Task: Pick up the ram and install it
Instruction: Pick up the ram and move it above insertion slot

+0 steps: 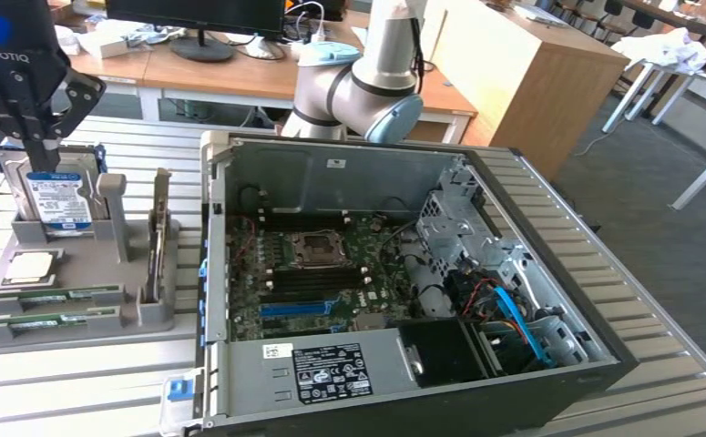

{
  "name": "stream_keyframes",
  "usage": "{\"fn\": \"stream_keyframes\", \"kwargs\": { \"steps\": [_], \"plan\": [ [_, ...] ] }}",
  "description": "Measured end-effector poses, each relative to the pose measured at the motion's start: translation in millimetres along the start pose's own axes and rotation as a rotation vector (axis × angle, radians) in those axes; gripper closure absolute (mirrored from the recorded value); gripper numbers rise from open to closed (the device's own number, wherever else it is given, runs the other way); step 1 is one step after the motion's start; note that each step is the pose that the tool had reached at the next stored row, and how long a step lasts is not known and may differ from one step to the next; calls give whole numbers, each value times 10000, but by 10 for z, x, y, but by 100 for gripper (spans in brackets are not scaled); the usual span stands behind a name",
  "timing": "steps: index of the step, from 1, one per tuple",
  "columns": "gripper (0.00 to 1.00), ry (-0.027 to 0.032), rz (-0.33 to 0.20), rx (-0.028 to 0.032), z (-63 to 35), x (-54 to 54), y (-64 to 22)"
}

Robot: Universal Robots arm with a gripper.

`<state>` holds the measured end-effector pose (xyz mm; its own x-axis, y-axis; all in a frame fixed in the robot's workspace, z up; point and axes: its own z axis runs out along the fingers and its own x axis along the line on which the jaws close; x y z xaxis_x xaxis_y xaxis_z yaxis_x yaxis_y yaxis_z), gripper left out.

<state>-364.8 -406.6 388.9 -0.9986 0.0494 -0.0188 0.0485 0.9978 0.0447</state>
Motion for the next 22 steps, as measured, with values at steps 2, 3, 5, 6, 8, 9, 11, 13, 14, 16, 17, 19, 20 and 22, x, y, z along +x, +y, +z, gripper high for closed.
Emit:
{"fn": "stream_keyframes", "kwargs": {
  "steps": [2,3,5,6,8,9,11,13,14,16,17,19,20,22],
  "plan": [
    [90,4,-102,-2,1,0,0],
    [90,7,-156,-3,1,0,0],
    [90,12,-283,-6,1,0,0],
    [90,15,-351,-7,2,0,0],
    [90,23,-505,-10,2,0,0],
    [90,26,-586,-11,3,0,-1],
    [90,34,-758,-14,3,-1,-1],
    [90,42,-943,-18,5,0,-1],
    [90,47,-1042,-20,5,0,-2],
    [90,55,-1235,-24,6,-1,-2],
    [90,60,-1331,-25,6,-1,-2],
    [90,68,-1525,-29,8,0,-2],
    [90,73,-1627,-30,8,0,-3],
    [90,81,-1826,-35,9,-1,-3]
  ]
}}
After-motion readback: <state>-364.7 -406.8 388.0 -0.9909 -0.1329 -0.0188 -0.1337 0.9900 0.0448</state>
